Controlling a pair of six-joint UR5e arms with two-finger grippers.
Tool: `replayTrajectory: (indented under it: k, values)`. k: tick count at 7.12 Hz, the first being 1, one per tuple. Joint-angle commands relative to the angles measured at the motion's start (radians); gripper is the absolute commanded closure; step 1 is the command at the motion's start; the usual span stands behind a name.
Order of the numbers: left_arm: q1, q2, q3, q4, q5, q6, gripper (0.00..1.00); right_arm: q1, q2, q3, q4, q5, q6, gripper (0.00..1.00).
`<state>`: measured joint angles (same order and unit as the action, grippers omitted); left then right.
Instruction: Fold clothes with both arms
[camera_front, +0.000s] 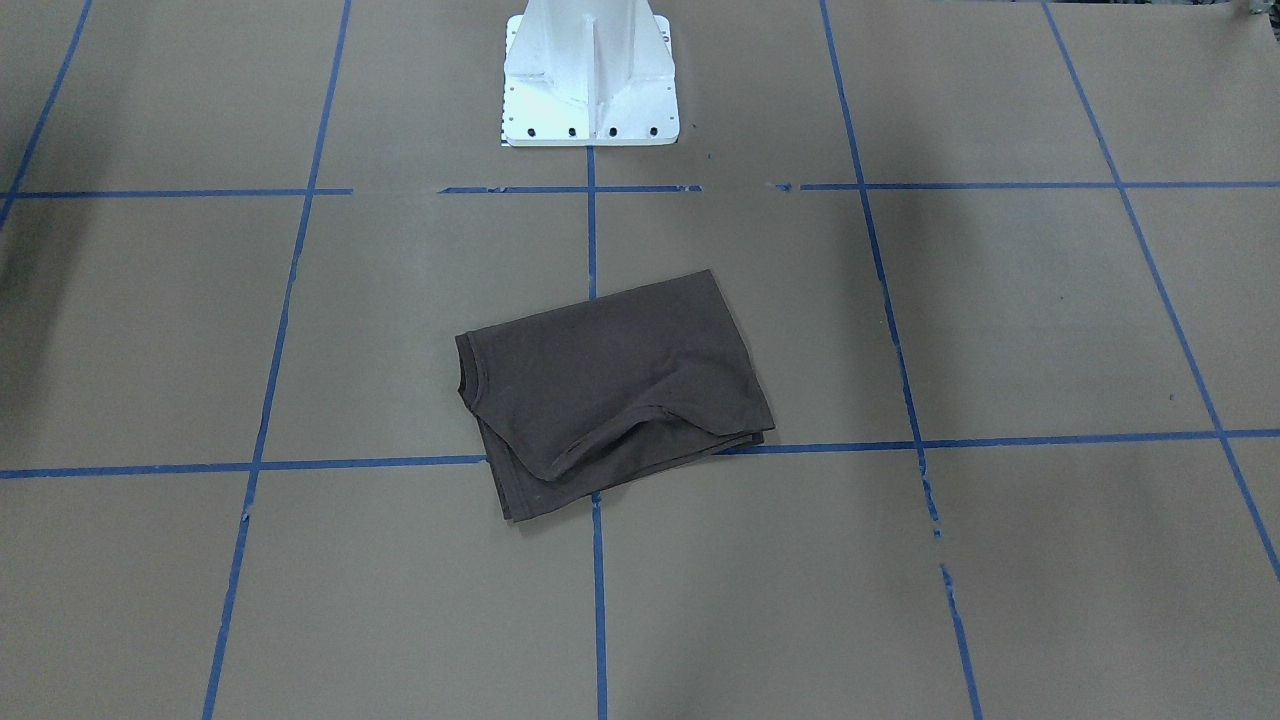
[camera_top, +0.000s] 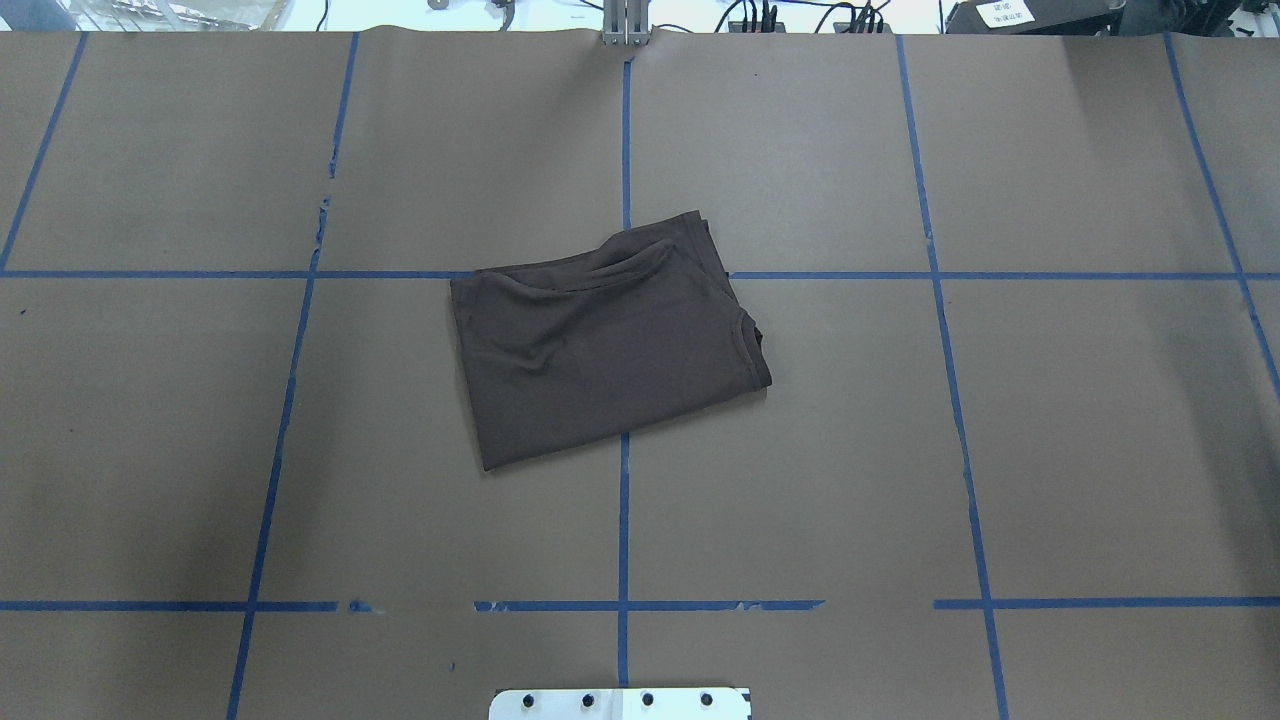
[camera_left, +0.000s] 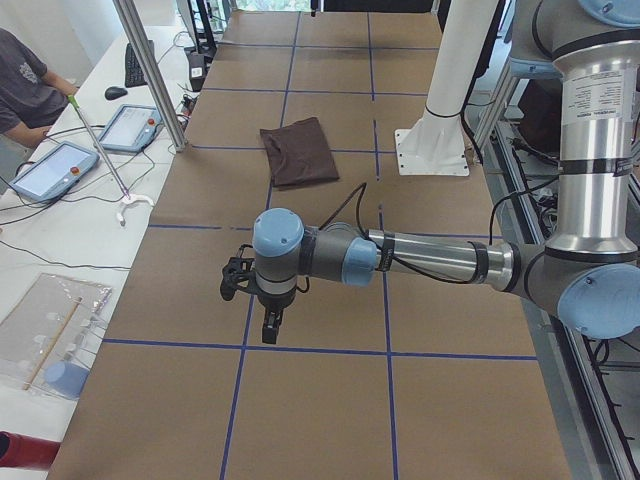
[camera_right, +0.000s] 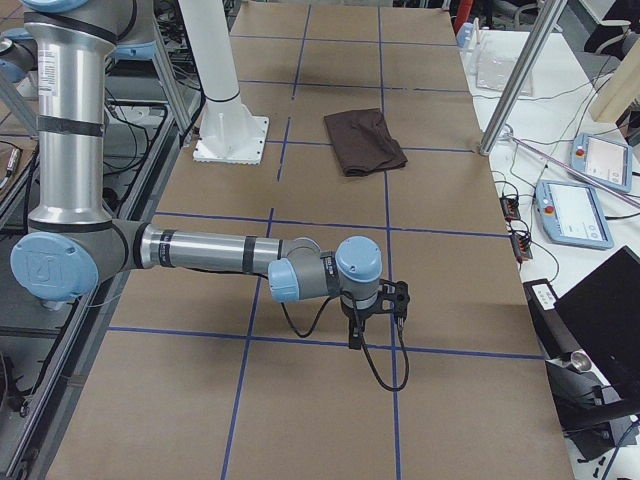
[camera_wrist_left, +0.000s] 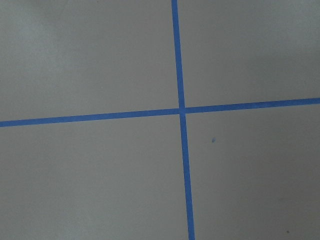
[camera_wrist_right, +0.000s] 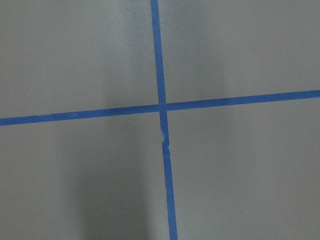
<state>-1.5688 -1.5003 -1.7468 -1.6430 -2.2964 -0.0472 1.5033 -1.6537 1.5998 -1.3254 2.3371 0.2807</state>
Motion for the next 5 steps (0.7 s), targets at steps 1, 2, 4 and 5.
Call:
replayTrajectory:
  k: [1,2,4,5]
  values:
    - [0.000,-0.003,0.000,-0.003,0.000,-0.008,0.00,0.000,0.000,-0.001,0.002,0.001,0.000,0.00]
    - [0.000,-0.003,0.000,-0.003,0.000,-0.008,0.00,0.000,0.000,-0.001,0.002,0.002,0.000,0.00]
    - [0.000,-0.006,0.000,-0.001,0.000,-0.008,0.00,0.000,0.000,0.000,0.003,0.005,-0.002,0.00]
    - [0.000,-0.008,-0.002,-0.001,0.002,-0.008,0.00,0.001,-0.003,0.003,0.005,0.013,-0.002,0.00]
